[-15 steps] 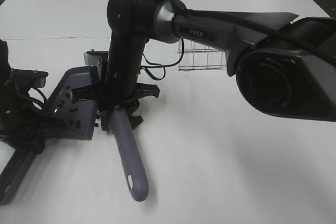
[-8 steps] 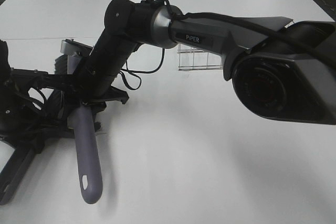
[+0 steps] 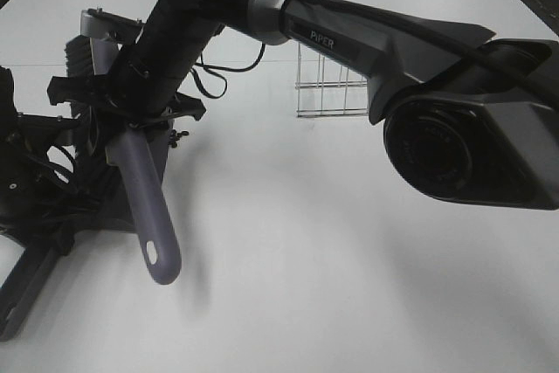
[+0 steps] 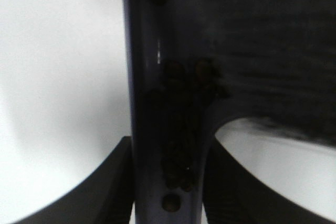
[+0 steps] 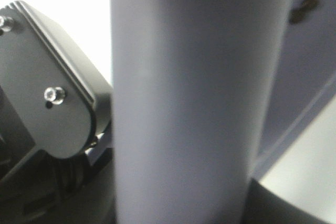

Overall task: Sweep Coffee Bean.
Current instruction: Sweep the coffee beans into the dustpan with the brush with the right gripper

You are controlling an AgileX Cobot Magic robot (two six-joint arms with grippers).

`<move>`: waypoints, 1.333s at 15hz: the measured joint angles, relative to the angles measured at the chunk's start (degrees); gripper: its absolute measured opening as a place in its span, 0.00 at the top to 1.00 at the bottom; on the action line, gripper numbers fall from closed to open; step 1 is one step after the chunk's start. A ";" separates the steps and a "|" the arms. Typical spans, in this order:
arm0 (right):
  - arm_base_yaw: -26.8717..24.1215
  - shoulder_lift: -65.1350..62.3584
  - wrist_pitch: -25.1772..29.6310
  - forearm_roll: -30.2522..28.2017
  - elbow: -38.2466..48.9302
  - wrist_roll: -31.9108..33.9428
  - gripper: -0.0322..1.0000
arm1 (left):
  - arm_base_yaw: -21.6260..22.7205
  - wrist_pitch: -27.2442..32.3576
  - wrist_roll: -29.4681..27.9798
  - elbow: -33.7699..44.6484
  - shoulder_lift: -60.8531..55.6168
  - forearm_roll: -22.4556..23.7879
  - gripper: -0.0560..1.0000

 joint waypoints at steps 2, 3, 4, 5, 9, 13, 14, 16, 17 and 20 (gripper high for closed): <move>0.00 0.00 4.30 -6.65 -4.30 1.43 0.69 | 0.00 0.00 0.00 0.00 0.00 0.00 0.63; 0.00 0.00 5.04 -8.42 -5.33 1.72 0.69 | 0.00 0.00 0.00 0.00 0.00 0.00 0.63; 0.00 0.00 5.84 -11.63 -7.28 2.35 0.69 | 0.00 0.00 0.00 0.00 0.00 0.00 0.63; 0.00 0.00 6.02 -13.98 -8.77 2.75 0.69 | 0.00 0.00 0.00 0.00 0.00 0.00 0.63; 0.00 -0.17 6.13 -22.57 -10.89 2.92 0.69 | 0.00 -0.06 0.00 0.00 0.00 0.00 0.63; -1.78 -0.17 6.30 -27.27 -10.89 2.92 0.69 | 0.00 -0.06 -3.04 0.00 0.00 0.00 0.63; -2.75 -0.17 6.30 -27.33 -10.89 2.92 0.69 | 0.00 -0.06 -4.13 0.00 0.00 0.00 0.63; -4.41 -0.17 6.30 -27.96 -10.89 2.92 0.69 | 0.00 0.06 -4.93 -0.46 0.00 0.00 0.63; -4.58 -0.17 6.30 -28.36 -10.89 2.92 0.69 | 0.00 1.03 -4.98 -1.32 0.11 0.00 0.63; -4.58 -0.17 6.47 -28.53 -10.89 2.92 0.69 | 0.00 7.39 -5.10 -8.02 0.29 1.09 0.63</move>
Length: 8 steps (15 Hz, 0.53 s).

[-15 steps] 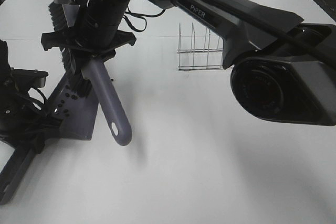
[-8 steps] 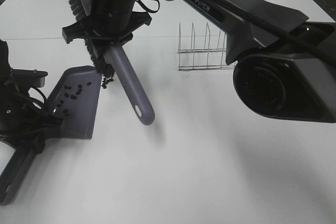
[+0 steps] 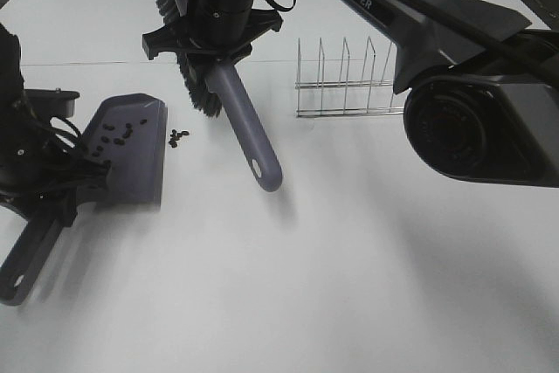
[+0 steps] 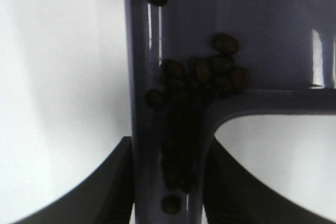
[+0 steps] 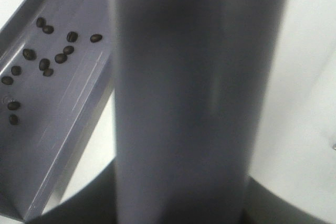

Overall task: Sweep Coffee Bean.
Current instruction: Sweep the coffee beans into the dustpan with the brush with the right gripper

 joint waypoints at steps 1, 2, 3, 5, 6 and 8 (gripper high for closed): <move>0.00 0.00 0.06 0.00 0.00 0.00 0.69 | 0.00 1.95 0.29 -1.95 0.57 0.23 0.63; 0.00 0.00 0.11 0.00 0.00 0.00 0.69 | 0.00 3.50 0.52 -3.90 2.06 0.34 0.63; 0.00 0.00 0.11 -0.06 0.00 0.00 0.69 | 0.00 4.81 0.57 -5.33 3.84 0.34 0.63; 0.00 0.00 0.11 -0.80 0.00 0.00 0.69 | 0.00 5.50 0.57 -6.65 6.30 0.34 0.63; 0.00 0.00 0.11 -1.83 0.00 -0.06 0.69 | 0.00 5.56 0.63 -6.70 6.70 0.34 0.63; 0.00 0.17 0.11 -3.72 0.00 -0.06 0.69 | 0.00 5.67 1.38 -6.88 7.62 0.34 0.63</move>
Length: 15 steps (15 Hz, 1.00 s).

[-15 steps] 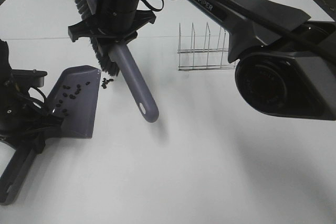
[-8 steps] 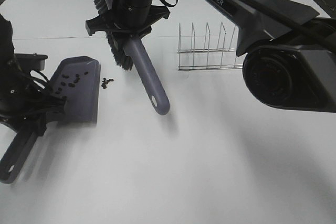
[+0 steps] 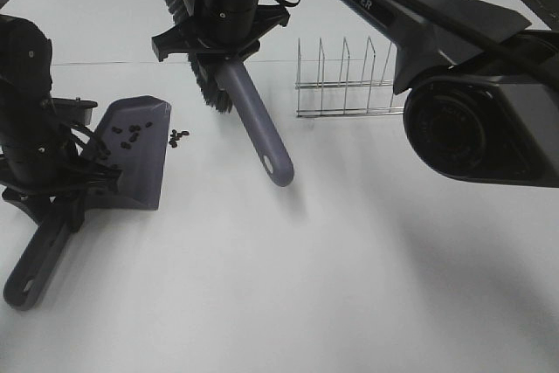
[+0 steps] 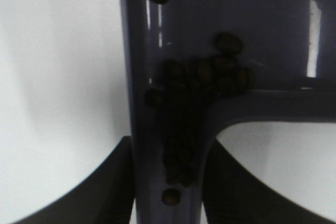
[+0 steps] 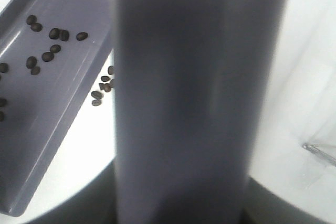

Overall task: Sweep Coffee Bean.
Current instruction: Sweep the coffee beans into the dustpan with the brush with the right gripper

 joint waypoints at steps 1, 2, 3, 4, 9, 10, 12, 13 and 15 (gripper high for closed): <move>0.00 0.52 0.00 -0.57 0.00 0.00 0.69 | 0.00 0.06 0.29 0.00 0.11 0.00 0.63; 0.00 1.32 0.00 -0.86 0.00 0.00 0.69 | 0.00 0.06 0.46 0.00 0.11 0.00 0.63; 0.00 2.58 0.00 -0.97 0.00 0.00 0.69 | 0.00 0.06 0.52 0.00 0.17 0.00 0.63; 0.00 3.84 0.00 -1.03 0.00 0.00 0.69 | 0.00 0.06 0.52 0.00 0.17 -0.06 0.63; 0.00 6.65 -1.66 -4.07 0.00 0.00 0.69 | 0.00 0.11 0.57 -0.11 0.23 -0.06 0.63; 0.00 7.22 -3.21 -4.53 0.00 0.00 0.69 | 0.00 0.11 0.57 -0.11 0.23 -0.06 0.63; 0.00 7.96 -6.25 -5.21 0.00 0.34 0.69 | 0.00 0.11 0.57 -0.11 0.23 -0.06 0.63; 0.00 8.31 -7.62 -5.21 0.00 0.40 0.69 | 0.00 0.11 0.57 -0.11 0.23 -0.06 0.63; 0.00 8.77 -9.22 -4.13 0.00 0.46 0.69 | 0.00 0.06 0.74 -0.11 0.23 -0.06 0.63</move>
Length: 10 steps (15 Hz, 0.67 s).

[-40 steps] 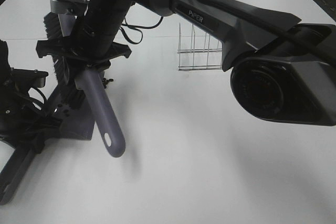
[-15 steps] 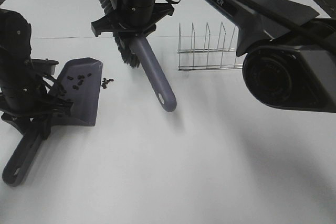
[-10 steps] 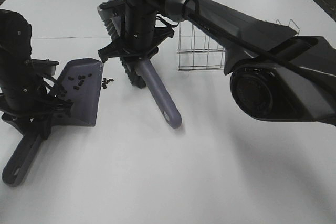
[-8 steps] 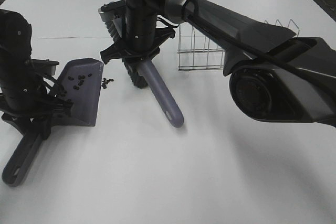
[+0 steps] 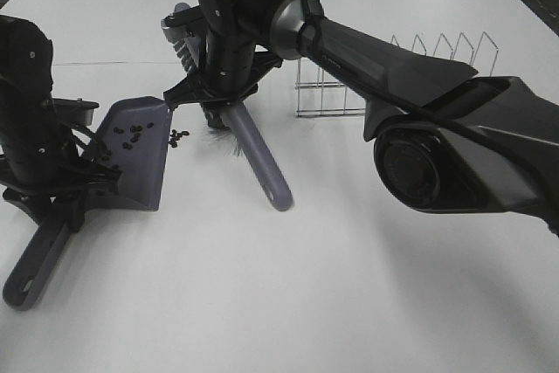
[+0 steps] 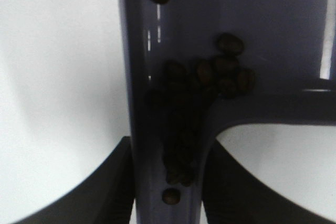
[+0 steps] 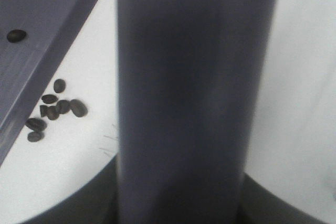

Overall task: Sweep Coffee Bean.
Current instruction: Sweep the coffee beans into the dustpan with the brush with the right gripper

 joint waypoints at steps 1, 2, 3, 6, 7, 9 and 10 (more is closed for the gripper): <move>0.00 0.46 -0.97 1.43 0.00 0.00 0.69 | 0.00 0.00 0.00 0.00 0.00 0.00 0.63; 0.00 1.03 -1.49 3.32 0.00 -0.06 0.69 | 0.00 0.00 0.17 0.00 0.00 0.00 0.63; 0.00 1.66 -2.12 5.33 0.00 -0.23 0.69 | 0.00 0.00 0.52 0.00 0.00 0.00 0.63; 0.00 2.35 -3.67 13.41 0.00 -2.81 0.69 | 0.00 -0.06 1.03 0.00 0.00 0.06 0.63; 0.00 2.46 -4.18 16.84 0.00 -4.13 0.69 | 0.00 -0.06 1.03 0.00 0.00 0.06 0.63; 0.00 2.52 -6.36 27.27 0.00 -10.94 0.69 | 0.00 -0.06 1.03 0.00 0.00 0.06 0.63; 0.00 2.52 -6.76 30.71 0.00 -13.01 0.69 | 0.00 -0.06 1.03 0.00 0.00 0.06 0.63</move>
